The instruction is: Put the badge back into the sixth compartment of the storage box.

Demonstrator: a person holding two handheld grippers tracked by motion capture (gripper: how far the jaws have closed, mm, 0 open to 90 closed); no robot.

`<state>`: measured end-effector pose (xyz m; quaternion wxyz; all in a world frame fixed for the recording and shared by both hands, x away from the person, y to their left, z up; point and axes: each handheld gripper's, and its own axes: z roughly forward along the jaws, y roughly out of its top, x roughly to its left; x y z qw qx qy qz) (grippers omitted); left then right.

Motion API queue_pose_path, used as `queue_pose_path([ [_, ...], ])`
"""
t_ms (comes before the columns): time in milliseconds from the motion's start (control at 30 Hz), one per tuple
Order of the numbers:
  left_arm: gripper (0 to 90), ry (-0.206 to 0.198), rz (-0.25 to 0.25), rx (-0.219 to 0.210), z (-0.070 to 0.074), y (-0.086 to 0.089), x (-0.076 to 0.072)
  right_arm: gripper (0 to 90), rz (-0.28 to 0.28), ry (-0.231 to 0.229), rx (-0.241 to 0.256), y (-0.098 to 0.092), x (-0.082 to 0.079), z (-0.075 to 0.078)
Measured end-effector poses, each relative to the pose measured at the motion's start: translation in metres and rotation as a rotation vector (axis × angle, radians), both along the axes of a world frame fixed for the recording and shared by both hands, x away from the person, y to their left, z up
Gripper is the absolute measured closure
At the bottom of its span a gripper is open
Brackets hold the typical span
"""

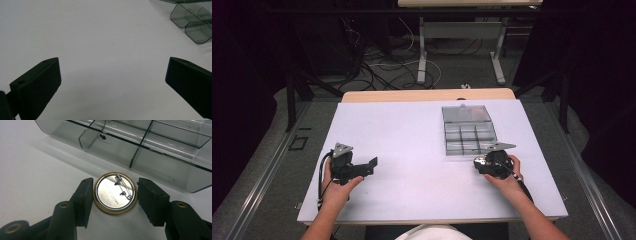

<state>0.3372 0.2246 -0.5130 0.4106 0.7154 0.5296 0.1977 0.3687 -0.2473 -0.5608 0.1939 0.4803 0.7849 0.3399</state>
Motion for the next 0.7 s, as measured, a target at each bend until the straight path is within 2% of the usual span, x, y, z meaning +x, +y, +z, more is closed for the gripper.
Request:
queue_pose_path([
  [300,0.5,0.003,0.000,0.000,-0.0005,0.0000,0.0007,47.5,-0.005,0.007,0.009,-0.0008,0.0004,0.0004],
  [333,0.5,0.002,-0.001,0.000,-0.0006,-0.0003,0.0007,48.9,-0.001,0.006,0.010,-0.0013,0.0007,0.0004],
  [433,0.5,0.001,-0.001,0.000,-0.0006,-0.0005,0.0005,60.4,-0.013,-0.001,0.032,-0.0038,0.0000,0.0027],
  [500,0.5,0.001,-0.001,-0.001,-0.0007,-0.0006,0.0004,61.9,-0.013,-0.004,0.043,-0.0059,0.0003,0.0033],
  [600,0.5,0.002,-0.001,0.000,-0.0006,-0.0006,0.0003,56.6,-0.025,-0.004,0.054,-0.0073,0.0010,0.0021],
  [700,0.5,0.002,-0.001,0.001,-0.0007,-0.0004,0.0006,56.3,-0.027,-0.004,0.054,-0.0074,0.0013,0.0020],
])
